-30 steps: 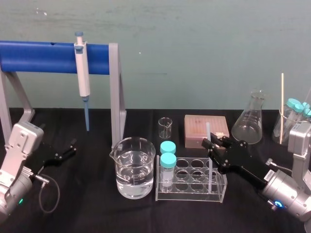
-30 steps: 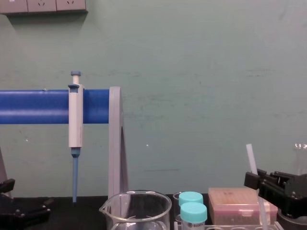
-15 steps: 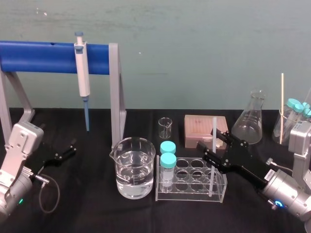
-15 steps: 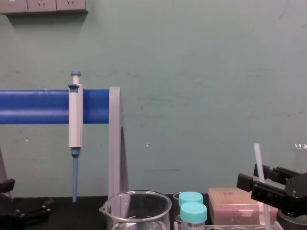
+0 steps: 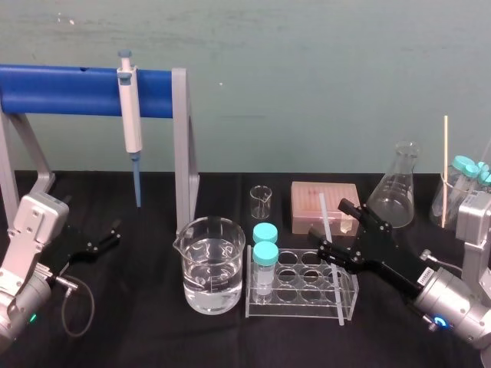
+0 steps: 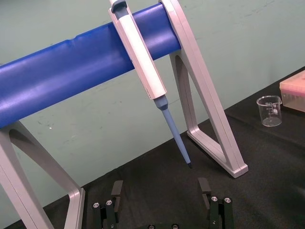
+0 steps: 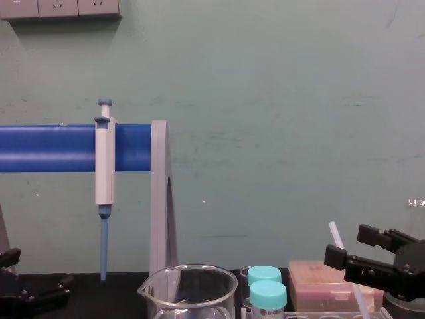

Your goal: Pick up the stirring rod with one hand, then place it down.

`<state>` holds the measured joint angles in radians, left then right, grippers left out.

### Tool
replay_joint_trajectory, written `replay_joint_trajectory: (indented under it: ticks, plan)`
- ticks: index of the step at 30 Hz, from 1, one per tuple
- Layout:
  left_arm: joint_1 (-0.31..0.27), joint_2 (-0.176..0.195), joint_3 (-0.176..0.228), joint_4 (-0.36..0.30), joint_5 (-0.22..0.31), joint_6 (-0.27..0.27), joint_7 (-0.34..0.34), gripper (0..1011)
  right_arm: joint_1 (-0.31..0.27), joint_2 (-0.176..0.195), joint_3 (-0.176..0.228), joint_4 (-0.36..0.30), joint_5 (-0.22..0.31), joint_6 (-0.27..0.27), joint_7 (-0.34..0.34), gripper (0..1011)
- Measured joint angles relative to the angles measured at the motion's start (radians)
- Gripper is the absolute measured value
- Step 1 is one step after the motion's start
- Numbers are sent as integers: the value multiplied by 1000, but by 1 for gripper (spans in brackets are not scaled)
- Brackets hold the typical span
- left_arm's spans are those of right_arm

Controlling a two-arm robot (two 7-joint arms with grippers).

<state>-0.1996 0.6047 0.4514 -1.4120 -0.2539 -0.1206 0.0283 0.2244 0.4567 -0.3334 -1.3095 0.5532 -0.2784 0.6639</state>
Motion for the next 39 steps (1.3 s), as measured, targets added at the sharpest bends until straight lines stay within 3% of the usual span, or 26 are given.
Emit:
replay_joint_trajectory:
  ticks: [6,14,17,19,27,30,39]
  plan:
    - [0,0,0,0,0,0,0,1000,-7,-4,17,-14,-7,2,-32,1003]
    - [0,0,0,0,0,0,0,1000,-62,-18,115,-97,-95,17,-267,1003]
    - [0,0,0,0,0,0,0,1000,-79,-27,142,-107,-137,98,-377,1003]
    - [0,0,0,0,0,0,0,1000,-83,-32,146,-107,-146,144,-408,1003]
    - [0,0,0,0,0,0,0,1000,-72,-54,139,-62,-161,338,-451,1003]
    - [0,0,0,0,0,0,0,1000,-66,-57,133,-50,-172,359,-454,1003]
    - [0,0,0,0,0,0,0,1000,-68,-56,135,-55,-169,351,-455,1003]
